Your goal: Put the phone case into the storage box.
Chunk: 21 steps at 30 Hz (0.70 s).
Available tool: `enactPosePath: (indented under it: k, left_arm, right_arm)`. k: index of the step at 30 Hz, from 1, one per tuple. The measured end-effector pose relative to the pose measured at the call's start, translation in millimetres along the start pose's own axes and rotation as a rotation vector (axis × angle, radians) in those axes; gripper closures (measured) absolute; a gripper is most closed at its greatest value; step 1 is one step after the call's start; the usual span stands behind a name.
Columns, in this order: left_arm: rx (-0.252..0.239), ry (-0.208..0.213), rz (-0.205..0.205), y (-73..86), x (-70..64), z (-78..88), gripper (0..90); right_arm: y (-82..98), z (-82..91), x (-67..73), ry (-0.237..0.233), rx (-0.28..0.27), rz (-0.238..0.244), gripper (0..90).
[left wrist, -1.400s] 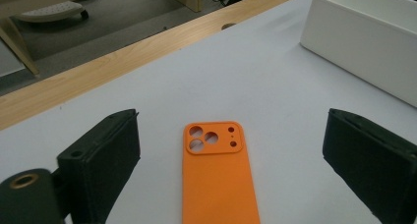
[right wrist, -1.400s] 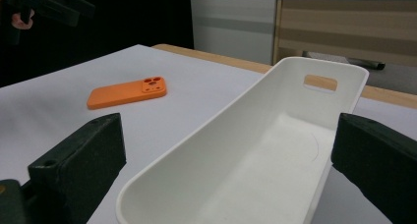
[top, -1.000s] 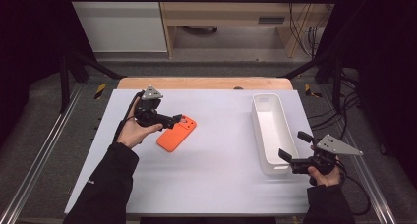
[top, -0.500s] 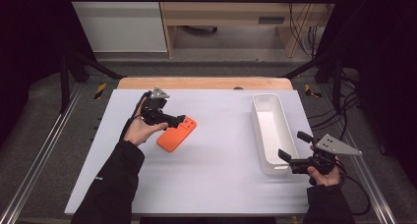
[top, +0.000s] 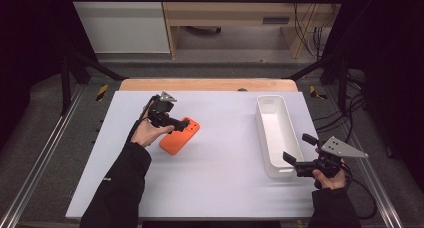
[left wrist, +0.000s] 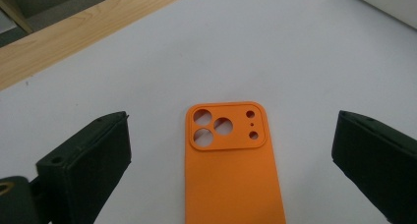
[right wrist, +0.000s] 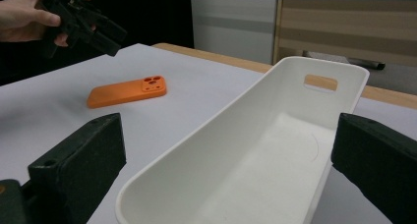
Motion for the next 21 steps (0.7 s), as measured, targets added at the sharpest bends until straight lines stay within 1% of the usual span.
enactPosePath:
  k: [6,13,19,21]
  left_arm:
    - [0.031,0.009,0.001,6.9,-1.9,-7.5,1.0]
    - [0.045,0.010,0.022,13.9,-2.2,-15.1,1.1]
    - [0.061,0.012,0.022,21.1,-3.4,-22.6,1.1]
    - [0.076,0.010,0.018,24.3,-3.4,-25.5,1.0]
  right_arm:
    - [-0.1,0.5,0.0,-0.001,0.000,0.000,0.4]
    - [-0.1,0.1,0.2,0.000,0.000,-0.002,0.4]
    - [-0.2,0.2,0.4,-0.001,-0.002,-0.002,0.4]
    - [-0.2,0.3,0.2,-0.002,0.000,-0.001,0.4]
Point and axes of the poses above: each handheld gripper's, and its own axes: z roughly backward along the jaws, y roughly out of its underside, x roughly to its left, the point moved 8 cm from there along -z, roughly forward along the jaws, and after that the axes turned 15 degrees about -y, right-handed, at the moved point
